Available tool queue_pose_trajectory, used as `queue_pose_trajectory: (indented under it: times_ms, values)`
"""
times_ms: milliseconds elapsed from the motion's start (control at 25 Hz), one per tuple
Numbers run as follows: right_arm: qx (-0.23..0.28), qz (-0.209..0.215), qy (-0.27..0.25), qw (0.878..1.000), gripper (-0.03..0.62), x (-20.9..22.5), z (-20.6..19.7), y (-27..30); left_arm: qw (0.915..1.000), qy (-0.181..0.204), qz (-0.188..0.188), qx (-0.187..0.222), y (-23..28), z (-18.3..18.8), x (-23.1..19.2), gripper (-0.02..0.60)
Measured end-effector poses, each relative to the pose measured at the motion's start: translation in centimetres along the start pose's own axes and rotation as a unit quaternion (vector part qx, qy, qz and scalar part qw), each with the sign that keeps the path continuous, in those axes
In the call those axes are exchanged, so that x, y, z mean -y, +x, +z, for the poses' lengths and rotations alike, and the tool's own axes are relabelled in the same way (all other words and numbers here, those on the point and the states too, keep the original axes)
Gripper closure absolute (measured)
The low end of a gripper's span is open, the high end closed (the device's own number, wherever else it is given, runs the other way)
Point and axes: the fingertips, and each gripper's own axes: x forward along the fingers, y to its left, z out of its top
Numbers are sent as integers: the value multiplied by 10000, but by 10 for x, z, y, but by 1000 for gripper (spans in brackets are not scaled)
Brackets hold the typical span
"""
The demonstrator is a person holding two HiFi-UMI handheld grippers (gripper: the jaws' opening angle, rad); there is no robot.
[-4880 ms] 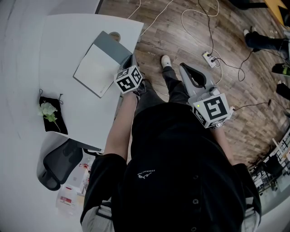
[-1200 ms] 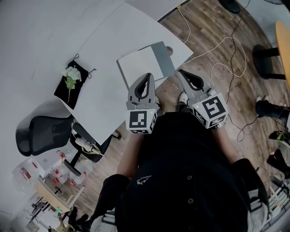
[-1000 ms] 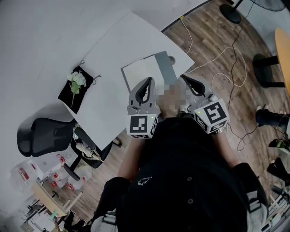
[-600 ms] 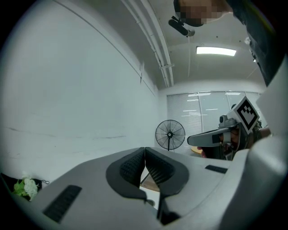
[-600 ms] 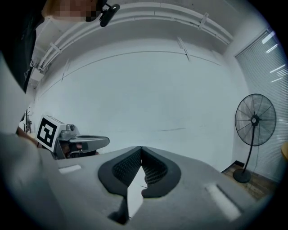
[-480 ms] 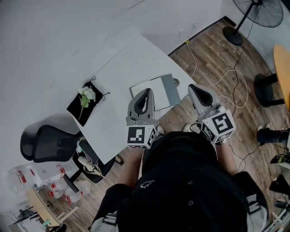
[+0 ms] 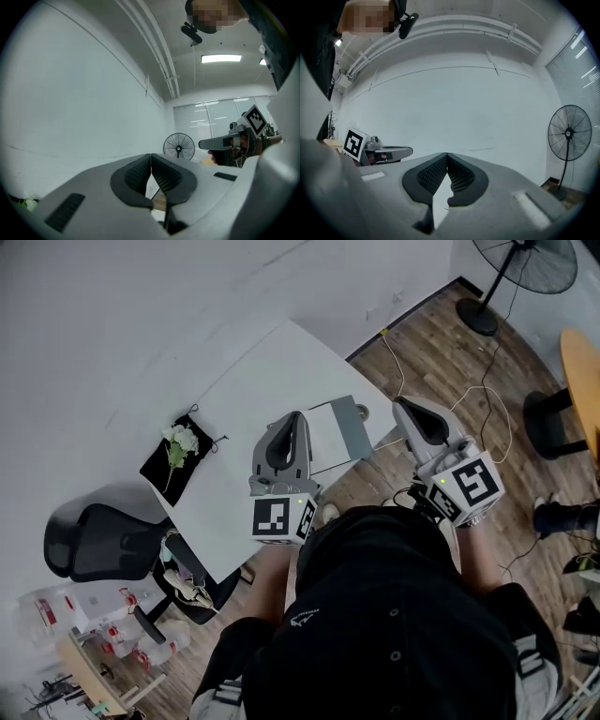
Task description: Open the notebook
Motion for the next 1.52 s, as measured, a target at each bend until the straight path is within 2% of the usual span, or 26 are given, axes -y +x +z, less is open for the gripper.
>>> queue_pose_trajectory:
  times_ms: [600,1520]
  values:
    - [-123,462,-89,9988,589,-4,5,1,10000,44,-4,-57,-1,-2,4,575]
    - [-215,337,145,9991,589,-2,-9,-1,9996,20,-150,-228,2,-21,9,575]
